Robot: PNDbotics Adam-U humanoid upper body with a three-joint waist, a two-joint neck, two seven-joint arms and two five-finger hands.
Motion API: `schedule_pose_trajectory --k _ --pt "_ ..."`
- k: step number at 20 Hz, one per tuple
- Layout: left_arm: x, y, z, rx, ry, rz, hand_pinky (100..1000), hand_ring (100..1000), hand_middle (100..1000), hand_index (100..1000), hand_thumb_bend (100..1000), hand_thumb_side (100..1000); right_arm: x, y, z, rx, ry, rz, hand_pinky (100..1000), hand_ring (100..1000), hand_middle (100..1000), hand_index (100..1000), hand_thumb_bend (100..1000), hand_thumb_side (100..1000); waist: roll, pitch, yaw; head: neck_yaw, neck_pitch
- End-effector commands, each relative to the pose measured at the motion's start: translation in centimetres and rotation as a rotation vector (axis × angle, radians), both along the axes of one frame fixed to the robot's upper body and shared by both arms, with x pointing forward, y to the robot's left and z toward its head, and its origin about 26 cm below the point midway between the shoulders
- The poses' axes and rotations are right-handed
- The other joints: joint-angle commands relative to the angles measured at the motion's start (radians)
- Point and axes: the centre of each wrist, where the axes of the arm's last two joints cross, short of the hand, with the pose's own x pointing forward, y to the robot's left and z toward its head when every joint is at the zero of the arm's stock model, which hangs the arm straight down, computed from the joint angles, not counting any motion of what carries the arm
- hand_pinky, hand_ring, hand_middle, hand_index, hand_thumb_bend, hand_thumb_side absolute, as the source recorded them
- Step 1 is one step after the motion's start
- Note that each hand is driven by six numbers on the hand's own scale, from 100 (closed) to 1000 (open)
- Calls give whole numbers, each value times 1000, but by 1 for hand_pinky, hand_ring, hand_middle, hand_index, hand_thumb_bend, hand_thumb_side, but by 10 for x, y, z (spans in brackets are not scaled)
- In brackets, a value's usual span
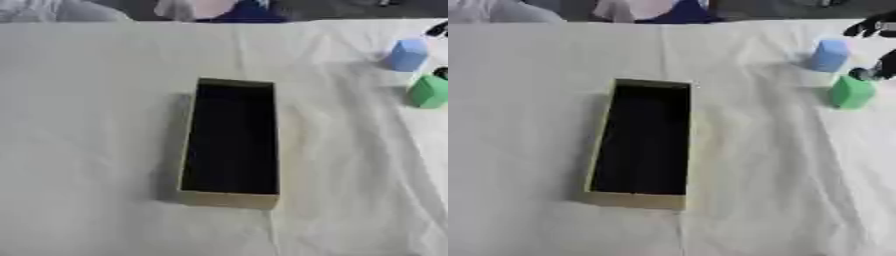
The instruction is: Pick up objects on the table and place them in the box.
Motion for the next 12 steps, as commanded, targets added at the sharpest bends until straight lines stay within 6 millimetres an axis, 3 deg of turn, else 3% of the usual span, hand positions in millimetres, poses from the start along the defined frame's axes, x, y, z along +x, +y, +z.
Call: schedule_pose_trajectory --k 1,5,12 --pt "-2 1 9 20 -30 -2 729 787 758 880 344 922 -5 -7 18 -21 -38 -17 927 945 937 1000 290 302 -2 -18 0 -5 5" --pt "-3 1 9 21 -29 -1 729 787 758 880 344 923 -8 -11 18 -28 -20 -24 928 950 939 1000 320 295 -3 -18 -2 -34 5" --pt "-3 2 9 23 -26 2 729 787 758 880 342 923 -11 -19 15 -39 40 -37 932 957 947 1000 341 301 -2 -18 -8 -45 5"
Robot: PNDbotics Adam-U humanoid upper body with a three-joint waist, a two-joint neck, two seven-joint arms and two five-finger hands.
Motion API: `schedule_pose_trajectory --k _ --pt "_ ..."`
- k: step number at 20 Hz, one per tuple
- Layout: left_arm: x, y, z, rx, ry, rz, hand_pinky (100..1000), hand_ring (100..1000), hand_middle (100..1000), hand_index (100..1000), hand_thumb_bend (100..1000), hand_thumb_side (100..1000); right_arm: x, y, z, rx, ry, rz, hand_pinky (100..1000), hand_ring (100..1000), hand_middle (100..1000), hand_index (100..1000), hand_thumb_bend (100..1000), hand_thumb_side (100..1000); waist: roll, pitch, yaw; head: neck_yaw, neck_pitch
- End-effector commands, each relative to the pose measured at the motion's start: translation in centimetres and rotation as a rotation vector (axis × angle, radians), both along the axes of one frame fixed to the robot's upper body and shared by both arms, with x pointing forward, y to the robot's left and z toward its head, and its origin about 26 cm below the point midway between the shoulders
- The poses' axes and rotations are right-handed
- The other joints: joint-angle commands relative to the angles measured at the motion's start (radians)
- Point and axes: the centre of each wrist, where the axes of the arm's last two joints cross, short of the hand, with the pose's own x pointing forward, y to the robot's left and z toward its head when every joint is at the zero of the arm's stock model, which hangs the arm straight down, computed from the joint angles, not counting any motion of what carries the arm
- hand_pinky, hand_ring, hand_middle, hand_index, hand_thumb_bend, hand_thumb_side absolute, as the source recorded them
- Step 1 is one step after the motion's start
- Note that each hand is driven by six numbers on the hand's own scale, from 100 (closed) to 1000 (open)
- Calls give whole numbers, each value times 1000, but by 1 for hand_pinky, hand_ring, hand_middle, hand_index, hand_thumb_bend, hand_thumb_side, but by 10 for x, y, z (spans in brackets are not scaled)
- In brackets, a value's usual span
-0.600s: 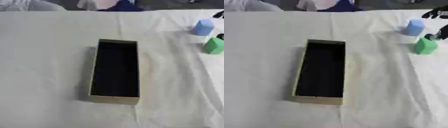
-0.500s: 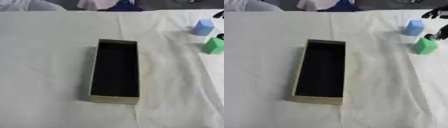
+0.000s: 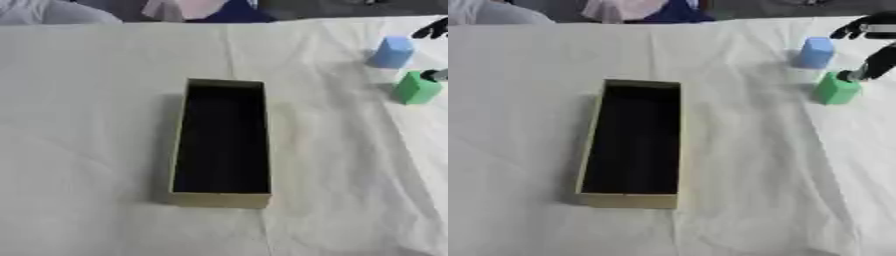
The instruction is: Pick up objects on the table and place them in the box.
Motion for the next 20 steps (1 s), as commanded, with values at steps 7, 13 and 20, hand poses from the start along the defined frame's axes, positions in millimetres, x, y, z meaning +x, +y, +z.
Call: schedule_pose_trajectory --k 7,13,20 --pt "-3 1 8 23 -22 1 728 787 758 880 334 919 -3 -13 21 -90 75 -39 947 989 981 1000 435 283 1 -15 -4 -11 5" --pt "-3 1 8 20 -19 -1 728 787 758 880 332 920 6 -10 15 -119 120 -51 947 990 982 1000 440 287 4 -12 -3 -10 5" --pt "-3 0 7 15 -17 -3 727 787 758 880 331 924 11 -11 9 -147 166 -64 947 994 984 1000 460 295 5 -9 -4 -10 5"
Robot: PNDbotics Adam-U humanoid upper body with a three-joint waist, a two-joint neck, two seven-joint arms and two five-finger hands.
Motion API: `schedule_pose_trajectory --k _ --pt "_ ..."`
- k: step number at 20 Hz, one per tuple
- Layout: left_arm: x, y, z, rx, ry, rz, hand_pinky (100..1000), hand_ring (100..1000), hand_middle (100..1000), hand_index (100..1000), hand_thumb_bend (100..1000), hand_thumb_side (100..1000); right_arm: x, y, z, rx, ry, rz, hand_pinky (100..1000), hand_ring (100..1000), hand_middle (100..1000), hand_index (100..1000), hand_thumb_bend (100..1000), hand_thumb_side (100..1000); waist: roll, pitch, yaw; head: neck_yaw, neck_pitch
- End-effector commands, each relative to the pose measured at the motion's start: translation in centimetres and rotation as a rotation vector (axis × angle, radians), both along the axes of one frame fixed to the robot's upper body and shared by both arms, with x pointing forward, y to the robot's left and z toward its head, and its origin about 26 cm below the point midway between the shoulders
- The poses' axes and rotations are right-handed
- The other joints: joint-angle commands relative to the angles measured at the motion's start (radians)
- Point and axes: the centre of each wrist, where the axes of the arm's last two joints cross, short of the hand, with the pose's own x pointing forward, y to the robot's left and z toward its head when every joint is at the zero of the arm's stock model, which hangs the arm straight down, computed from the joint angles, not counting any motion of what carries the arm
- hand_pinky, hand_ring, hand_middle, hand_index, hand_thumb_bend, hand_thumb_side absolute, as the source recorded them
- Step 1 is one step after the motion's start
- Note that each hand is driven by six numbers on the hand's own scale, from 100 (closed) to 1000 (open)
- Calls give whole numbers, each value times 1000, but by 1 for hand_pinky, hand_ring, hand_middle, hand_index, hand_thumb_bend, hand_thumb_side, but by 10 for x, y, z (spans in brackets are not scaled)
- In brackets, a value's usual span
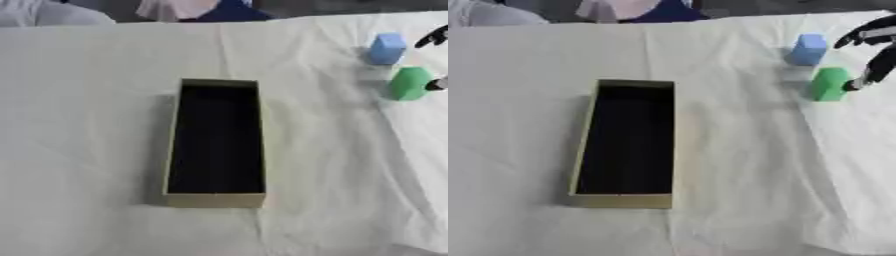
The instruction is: Pick up objects on the table and place them in the box.
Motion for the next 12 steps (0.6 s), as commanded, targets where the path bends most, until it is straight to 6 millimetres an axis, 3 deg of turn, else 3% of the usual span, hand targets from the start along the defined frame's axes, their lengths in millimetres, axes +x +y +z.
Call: schedule_pose_trajectory --k 1,12 --pt "-2 0 8 15 -23 -6 727 787 758 880 330 925 0 -5 13 -47 39 23 947 994 984 1000 459 296 -1 -15 -1 0 5" --pt "-2 -2 8 8 -23 -12 727 787 758 880 329 926 13 7 -7 -35 72 39 937 981 965 1000 435 319 6 -11 5 -4 5"
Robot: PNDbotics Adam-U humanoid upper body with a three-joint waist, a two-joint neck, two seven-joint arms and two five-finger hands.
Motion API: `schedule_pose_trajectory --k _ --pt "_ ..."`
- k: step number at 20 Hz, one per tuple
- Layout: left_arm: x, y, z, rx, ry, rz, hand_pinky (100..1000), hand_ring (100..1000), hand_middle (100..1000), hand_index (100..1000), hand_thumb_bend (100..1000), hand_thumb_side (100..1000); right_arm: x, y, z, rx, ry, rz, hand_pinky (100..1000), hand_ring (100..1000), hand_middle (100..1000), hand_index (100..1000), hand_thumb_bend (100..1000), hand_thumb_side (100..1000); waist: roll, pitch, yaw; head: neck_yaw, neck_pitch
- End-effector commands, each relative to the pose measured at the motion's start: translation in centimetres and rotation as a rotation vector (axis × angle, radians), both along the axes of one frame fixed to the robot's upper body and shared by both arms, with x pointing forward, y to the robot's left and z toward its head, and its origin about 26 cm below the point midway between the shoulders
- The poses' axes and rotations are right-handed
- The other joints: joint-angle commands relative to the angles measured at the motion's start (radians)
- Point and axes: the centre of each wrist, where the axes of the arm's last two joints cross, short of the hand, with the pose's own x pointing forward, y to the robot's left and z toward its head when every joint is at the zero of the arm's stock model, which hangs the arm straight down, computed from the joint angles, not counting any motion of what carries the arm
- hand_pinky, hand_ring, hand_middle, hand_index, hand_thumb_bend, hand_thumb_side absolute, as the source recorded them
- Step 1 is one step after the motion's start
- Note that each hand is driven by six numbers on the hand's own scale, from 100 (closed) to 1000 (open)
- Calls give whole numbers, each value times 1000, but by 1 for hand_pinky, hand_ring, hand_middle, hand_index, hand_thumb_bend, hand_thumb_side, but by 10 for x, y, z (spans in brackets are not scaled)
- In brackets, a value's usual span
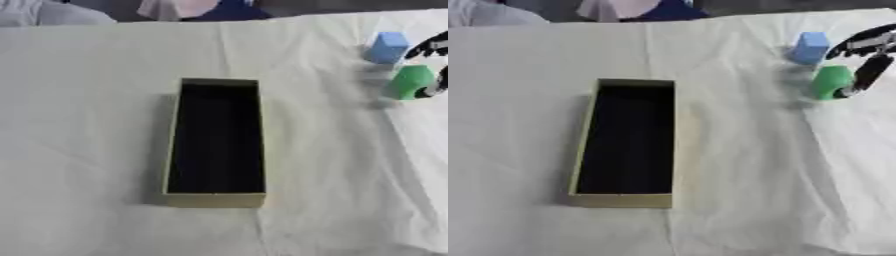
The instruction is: Pick up objects on the table and place them in the box.
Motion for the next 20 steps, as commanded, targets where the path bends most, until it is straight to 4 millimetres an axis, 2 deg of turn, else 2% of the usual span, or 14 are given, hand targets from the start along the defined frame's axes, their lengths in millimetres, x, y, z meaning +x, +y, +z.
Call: schedule_pose_trajectory --k 1,5,7,8,9,12,13,15,16,20 --pt "-2 -1 9 17 -26 -8 727 787 758 879 329 926 1 -3 12 -29 22 32 935 978 960 1000 441 316 0 -12 2 -1 5" --pt "-2 -1 9 16 -26 -8 727 787 758 879 328 927 2 -2 9 -50 17 36 912 952 924 1000 467 286 2 -11 4 -2 5" --pt "-2 -1 9 16 -25 -9 727 787 758 879 328 926 2 -2 9 -59 3 36 859 887 883 970 461 236 2 -12 5 -1 5" --pt "-2 -1 9 16 -25 -9 727 786 758 879 328 926 2 -2 9 -63 -4 34 848 875 873 958 443 222 2 -13 5 -1 5" --pt "-2 -1 9 16 -25 -9 727 786 758 879 328 926 2 -3 9 -63 -14 33 833 853 835 925 387 204 2 -13 5 -1 5" --pt "-2 -1 9 17 -25 -9 727 786 757 879 329 925 1 -4 9 -30 -59 36 786 793 624 766 185 166 2 -14 5 0 5" --pt "-2 -1 9 17 -25 -8 727 786 758 879 329 924 0 -4 9 -12 -77 40 774 775 579 724 119 156 2 -15 5 1 5" --pt "-2 -1 9 19 -25 -9 727 786 758 879 328 924 -1 -4 12 18 -114 50 767 761 563 710 100 142 1 -15 5 2 5" --pt "-2 -1 9 19 -25 -9 727 786 758 879 328 924 -2 -3 15 30 -136 57 755 740 544 692 100 105 0 -16 4 2 5" --pt "-2 -1 9 22 -24 -11 728 786 757 879 328 923 -4 4 30 50 -220 97 727 685 495 634 100 100 -2 -18 5 2 5"
